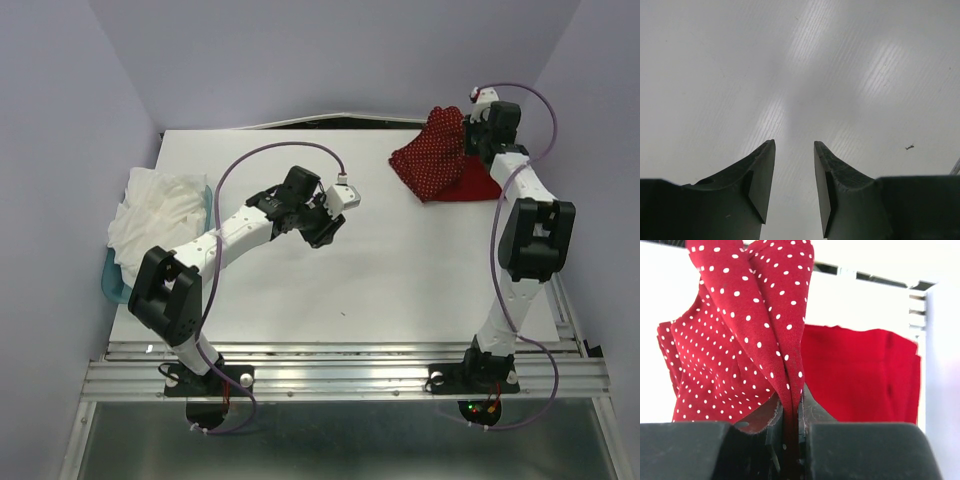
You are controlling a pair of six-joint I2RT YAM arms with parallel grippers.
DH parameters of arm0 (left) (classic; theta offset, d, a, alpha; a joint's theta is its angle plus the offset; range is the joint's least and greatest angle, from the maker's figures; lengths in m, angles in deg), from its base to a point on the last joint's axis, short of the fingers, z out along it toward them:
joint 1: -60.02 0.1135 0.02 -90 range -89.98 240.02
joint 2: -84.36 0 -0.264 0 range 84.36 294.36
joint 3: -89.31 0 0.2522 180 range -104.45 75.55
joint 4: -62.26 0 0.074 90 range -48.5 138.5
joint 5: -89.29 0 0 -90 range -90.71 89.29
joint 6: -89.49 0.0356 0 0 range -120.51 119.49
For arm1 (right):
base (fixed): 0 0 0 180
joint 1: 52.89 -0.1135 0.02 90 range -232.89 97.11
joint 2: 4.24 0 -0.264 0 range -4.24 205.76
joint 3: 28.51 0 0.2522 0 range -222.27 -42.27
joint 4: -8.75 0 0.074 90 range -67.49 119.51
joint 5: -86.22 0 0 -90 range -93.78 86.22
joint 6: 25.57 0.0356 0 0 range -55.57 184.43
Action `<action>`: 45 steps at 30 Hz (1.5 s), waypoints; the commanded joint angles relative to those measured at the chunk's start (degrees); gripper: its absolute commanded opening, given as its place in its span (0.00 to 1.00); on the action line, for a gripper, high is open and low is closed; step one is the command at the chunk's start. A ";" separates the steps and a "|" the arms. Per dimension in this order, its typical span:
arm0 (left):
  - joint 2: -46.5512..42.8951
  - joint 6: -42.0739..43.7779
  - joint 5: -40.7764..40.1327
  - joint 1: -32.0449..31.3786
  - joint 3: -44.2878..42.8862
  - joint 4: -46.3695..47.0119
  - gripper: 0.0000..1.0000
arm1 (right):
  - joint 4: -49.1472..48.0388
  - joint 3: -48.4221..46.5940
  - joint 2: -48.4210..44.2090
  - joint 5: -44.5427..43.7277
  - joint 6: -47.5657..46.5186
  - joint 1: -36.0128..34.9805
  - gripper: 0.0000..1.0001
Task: Fold and stack the skirts
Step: Neatly place the folded skirt to the corner
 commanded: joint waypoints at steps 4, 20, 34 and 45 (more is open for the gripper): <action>-1.59 0.78 0.94 0.39 -0.63 -0.89 0.48 | -0.56 -7.31 2.16 1.73 4.44 4.15 0.01; -1.85 0.95 1.02 1.79 -0.28 -2.65 0.48 | 0.93 -1.61 6.21 5.51 10.68 12.50 0.01; -5.62 -2.73 6.03 8.64 -3.44 -2.48 0.95 | 5.31 -5.63 5.69 2.70 11.04 12.50 0.92; -16.35 -9.93 -14.13 18.05 -7.04 7.29 0.99 | 19.03 -13.48 -6.43 8.58 4.89 12.50 1.00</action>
